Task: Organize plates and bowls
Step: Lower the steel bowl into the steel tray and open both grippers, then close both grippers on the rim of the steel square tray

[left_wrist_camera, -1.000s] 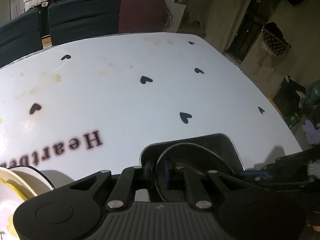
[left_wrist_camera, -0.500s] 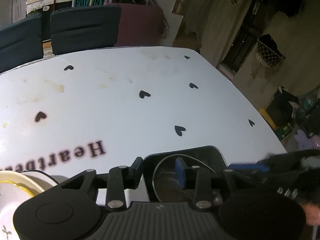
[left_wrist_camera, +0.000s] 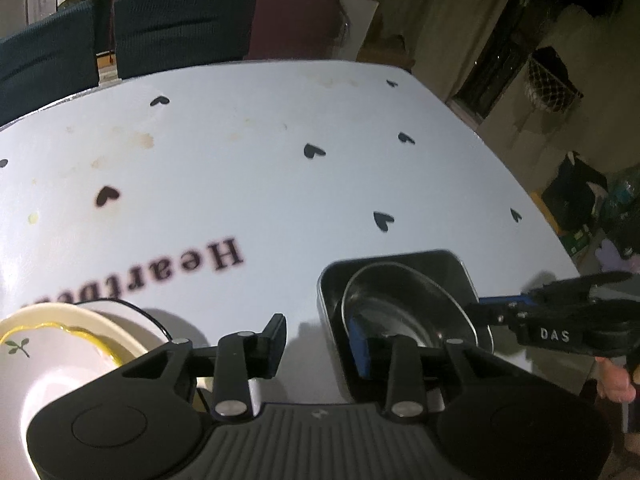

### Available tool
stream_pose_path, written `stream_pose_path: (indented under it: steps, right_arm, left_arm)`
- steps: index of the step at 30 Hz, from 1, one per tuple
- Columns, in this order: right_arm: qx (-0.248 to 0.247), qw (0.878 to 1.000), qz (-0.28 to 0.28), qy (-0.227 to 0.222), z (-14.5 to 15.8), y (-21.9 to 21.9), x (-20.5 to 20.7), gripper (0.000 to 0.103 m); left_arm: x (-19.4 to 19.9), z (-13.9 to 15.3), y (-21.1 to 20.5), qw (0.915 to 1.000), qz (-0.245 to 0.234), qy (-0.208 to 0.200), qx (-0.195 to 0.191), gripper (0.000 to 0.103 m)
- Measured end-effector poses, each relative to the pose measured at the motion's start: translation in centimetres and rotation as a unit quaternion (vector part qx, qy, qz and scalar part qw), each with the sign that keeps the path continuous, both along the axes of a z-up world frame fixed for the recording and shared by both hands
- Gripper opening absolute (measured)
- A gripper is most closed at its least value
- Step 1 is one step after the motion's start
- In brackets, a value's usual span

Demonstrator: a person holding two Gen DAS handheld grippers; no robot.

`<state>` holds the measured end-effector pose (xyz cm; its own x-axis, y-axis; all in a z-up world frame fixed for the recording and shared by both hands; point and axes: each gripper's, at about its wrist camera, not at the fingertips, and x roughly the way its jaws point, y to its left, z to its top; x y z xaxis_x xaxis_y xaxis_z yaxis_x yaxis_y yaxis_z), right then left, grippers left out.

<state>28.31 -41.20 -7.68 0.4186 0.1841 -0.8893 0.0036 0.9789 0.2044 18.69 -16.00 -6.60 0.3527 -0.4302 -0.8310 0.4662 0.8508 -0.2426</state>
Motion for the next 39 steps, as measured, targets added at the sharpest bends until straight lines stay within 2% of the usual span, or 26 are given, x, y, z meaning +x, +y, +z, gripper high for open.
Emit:
stream_pose_path:
  steps: [2,7,10,19,22,32,39]
  right_arm:
    - [-0.008,1.0,0.008,0.003,-0.3,0.3,0.1,0.008]
    - [-0.004,1.0,-0.001,-0.004,-0.5,-0.1,0.7,0.006]
    - [0.0,1.0,-0.009,-0.007,-0.6,-0.3,1.0,0.005]
    - [0.004,1.0,-0.003,-0.011,-0.1,-0.8,0.9,0.004]
    - [0.003,1.0,-0.001,-0.012,-0.2,-0.8,0.9,0.004]
    - [0.001,1.0,0.004,-0.014,-0.1,-0.7,0.6,0.005]
    - [0.015,1.0,0.011,-0.011,-0.2,-1.2,0.7,0.005]
  left_arm:
    - [-0.1,-0.2,-0.1,1.0,-0.005,0.005,0.003,0.036]
    - [-0.2,-0.8,-0.4,0.9996,-0.015,0.018,0.015,0.032]
    - [-0.2,-0.9,-0.5,0.9996,-0.018,0.022,0.009,0.029]
    - [0.2,-1.8,-0.8,0.9988,-0.007,0.047,-0.006,0.024]
    - [0.2,-2.0,-1.1,0.9987,-0.008,0.05,-0.007,0.018]
    - [-0.1,-3.0,-2.6,0.9985,-0.024,0.044,0.02,0.013]
    - [0.0,-3.2,-2.2,0.9987,-0.009,0.049,0.007,0.013]
